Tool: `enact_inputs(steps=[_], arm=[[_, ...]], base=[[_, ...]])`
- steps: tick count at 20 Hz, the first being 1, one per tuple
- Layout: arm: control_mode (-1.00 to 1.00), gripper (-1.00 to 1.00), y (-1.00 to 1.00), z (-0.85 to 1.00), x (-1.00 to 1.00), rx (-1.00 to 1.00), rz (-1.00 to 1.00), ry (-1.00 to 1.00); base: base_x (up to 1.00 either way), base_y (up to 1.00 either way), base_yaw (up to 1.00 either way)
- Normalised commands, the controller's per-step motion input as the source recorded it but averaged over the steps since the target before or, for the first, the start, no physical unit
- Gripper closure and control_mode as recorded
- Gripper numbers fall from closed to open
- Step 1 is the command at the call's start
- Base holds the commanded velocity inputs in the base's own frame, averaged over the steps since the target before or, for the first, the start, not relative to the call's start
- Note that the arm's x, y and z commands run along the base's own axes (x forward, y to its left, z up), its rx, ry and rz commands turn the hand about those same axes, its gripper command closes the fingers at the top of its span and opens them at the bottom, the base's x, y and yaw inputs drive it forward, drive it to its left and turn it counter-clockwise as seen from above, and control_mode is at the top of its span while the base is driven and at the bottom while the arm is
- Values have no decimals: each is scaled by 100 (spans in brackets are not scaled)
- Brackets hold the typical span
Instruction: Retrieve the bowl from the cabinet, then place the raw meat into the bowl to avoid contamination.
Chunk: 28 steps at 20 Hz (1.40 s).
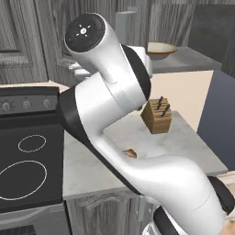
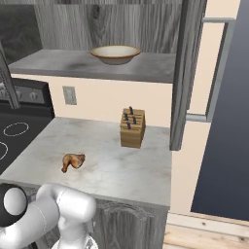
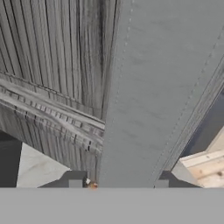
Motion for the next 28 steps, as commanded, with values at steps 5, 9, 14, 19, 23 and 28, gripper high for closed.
enact_inputs(steps=[5, 9, 14, 19, 23, 28], arm=[[-100, -100, -1, 0, -20, 0, -1, 0], [-100, -100, -20, 0, -62, 1, -8, 7], [-100, -100, -41, -3, -78, 0, -11, 10], [-100, -100, -67, 1, -78, 24, -6, 8], [-100, -100, -70, 0, -80, 33, 0, 1], [-100, -100, -79, -1, -30, 39, 0, 8]], base=[[0, 0, 0], [0, 0, 0], [0, 0, 0], [0, 0, 0], [0, 0, 0], [0, 0, 0]])
